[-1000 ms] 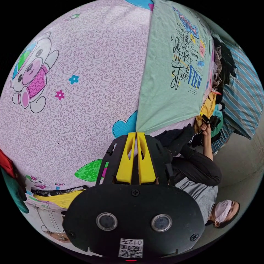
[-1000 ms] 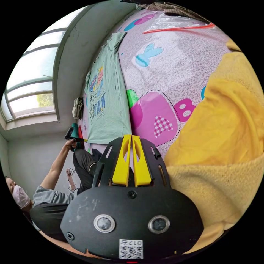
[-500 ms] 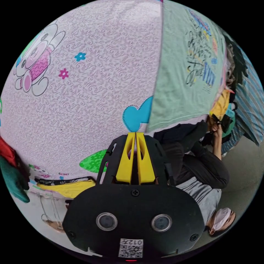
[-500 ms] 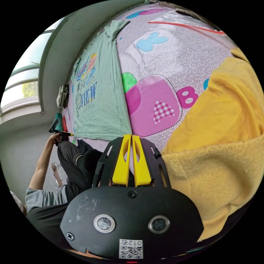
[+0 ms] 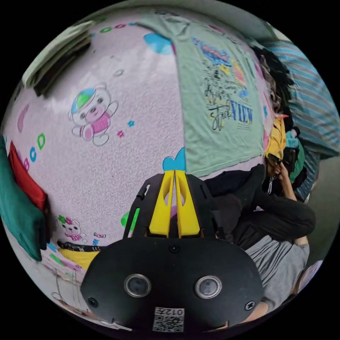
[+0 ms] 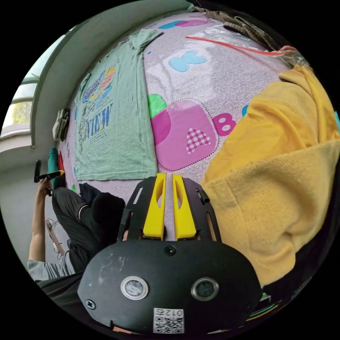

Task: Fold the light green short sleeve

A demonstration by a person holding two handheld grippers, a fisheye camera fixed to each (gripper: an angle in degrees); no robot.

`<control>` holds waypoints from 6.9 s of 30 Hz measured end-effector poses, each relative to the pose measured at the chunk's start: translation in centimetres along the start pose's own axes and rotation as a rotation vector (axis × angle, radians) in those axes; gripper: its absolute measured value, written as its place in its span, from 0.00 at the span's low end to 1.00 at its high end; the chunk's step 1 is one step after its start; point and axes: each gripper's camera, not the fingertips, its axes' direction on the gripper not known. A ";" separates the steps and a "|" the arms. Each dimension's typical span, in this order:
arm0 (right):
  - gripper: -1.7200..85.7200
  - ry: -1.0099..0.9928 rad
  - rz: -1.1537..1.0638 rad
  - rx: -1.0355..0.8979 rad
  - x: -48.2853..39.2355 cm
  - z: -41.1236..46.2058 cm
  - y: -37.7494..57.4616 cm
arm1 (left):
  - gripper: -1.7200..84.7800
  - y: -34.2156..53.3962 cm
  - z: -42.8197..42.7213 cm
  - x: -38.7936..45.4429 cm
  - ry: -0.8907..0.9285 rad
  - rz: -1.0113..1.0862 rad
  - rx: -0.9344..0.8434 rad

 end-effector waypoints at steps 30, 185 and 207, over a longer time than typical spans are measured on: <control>0.01 0.277 -0.246 0.005 -12.2 1.3 7.9 | 0.03 5.7 5.6 14.5 -0.261 0.228 -0.496; 0.01 0.130 -0.004 0.468 -9.9 -35.8 -41.0 | 0.02 -32.8 -23.1 51.0 -0.025 0.140 0.418; 0.01 0.063 -0.289 0.578 -23.8 -29.4 -40.7 | 0.03 -10.3 -26.4 26.1 -0.062 -0.025 0.767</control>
